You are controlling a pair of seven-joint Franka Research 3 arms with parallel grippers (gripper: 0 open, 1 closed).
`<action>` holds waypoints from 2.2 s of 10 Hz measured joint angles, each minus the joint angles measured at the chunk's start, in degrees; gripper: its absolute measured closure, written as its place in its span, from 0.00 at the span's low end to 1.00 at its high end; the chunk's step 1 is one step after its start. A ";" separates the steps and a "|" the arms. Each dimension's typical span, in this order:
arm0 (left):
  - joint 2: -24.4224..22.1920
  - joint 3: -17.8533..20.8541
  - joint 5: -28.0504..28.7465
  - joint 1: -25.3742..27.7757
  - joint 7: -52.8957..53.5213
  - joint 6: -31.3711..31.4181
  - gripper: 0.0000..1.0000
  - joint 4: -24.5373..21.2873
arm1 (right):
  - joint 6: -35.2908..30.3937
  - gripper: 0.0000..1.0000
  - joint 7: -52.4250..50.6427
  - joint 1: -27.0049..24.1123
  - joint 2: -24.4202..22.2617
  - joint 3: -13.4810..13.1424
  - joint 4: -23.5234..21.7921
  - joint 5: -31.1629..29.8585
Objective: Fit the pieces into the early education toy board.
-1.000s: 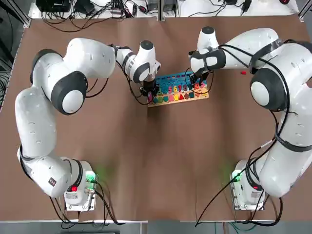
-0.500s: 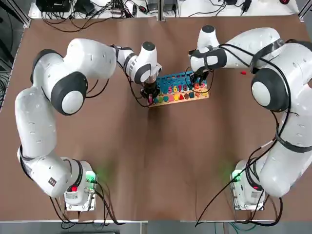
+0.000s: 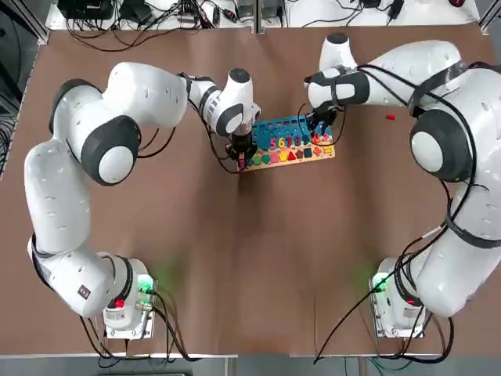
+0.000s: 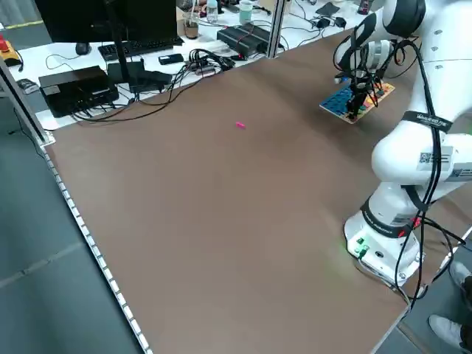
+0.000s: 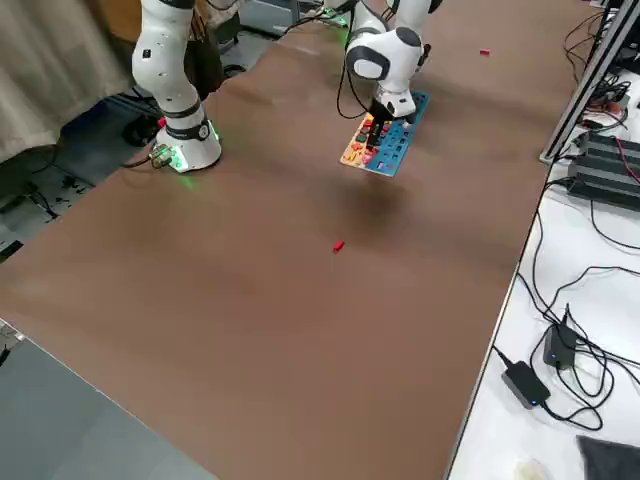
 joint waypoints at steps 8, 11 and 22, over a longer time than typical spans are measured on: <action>0.11 -0.01 -1.23 0.43 0.04 0.05 0.74 -0.12 | -1.67 0.00 -0.48 -17.39 -2.29 -10.00 -0.07 -0.06; 0.17 -0.02 -1.24 0.68 0.17 0.23 0.74 0.00 | 0.67 0.01 -1.98 -23.52 -2.27 -9.97 -0.13 -0.10; 1.26 -0.22 -1.24 1.32 0.98 0.87 0.74 1.05 | 9.58 0.08 -10.95 -26.59 -0.53 -9.87 -1.46 -0.20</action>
